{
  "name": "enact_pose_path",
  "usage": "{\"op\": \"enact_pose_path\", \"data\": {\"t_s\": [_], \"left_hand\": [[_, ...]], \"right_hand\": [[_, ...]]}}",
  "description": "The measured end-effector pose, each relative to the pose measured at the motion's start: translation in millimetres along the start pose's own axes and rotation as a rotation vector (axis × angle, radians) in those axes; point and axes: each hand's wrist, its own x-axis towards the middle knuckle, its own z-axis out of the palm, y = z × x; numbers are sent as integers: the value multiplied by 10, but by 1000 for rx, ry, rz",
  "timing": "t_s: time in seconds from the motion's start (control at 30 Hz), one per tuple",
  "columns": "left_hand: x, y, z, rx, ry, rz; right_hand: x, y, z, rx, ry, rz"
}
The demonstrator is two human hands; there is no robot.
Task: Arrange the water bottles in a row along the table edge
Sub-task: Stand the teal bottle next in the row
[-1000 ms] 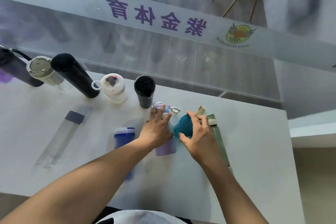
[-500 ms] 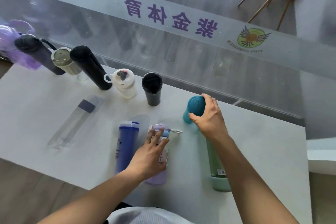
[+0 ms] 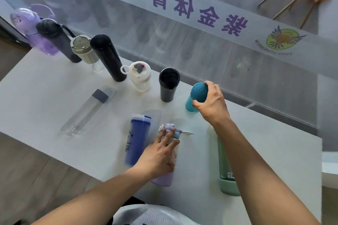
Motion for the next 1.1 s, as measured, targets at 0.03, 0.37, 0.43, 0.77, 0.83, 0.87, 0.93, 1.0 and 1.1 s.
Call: {"op": "enact_pose_path", "data": {"t_s": [0.03,0.37,0.43,0.77,0.83,0.87,0.93,1.0,1.1], "left_hand": [[2,-3,-1,-1,-1,1],[2,18,12,3,13,-1],[6,20,7,2,12,0],[22,22,27,26,0,5],[29,18,33,23,6,1],[32,18,38,20,9,-1],[30,20,37,14,3,-6],[27,35,26,10,-8,-12],[35,85,1,3,-27,-31]], "right_hand": [[-5,9,-3,-1,10,10],[-40,18,11,-22,23,30],[-48,23,7,-26,19,35],[-25,-2,15,-52,20,67],[-29,-17,22,-57,29,67],[-41,-19,17,-58,26,71],[-71,-8,-11,-57,8,87],[-112,57,-78,-41,8,100],[-228,336,-208,-43,33,198]]}}
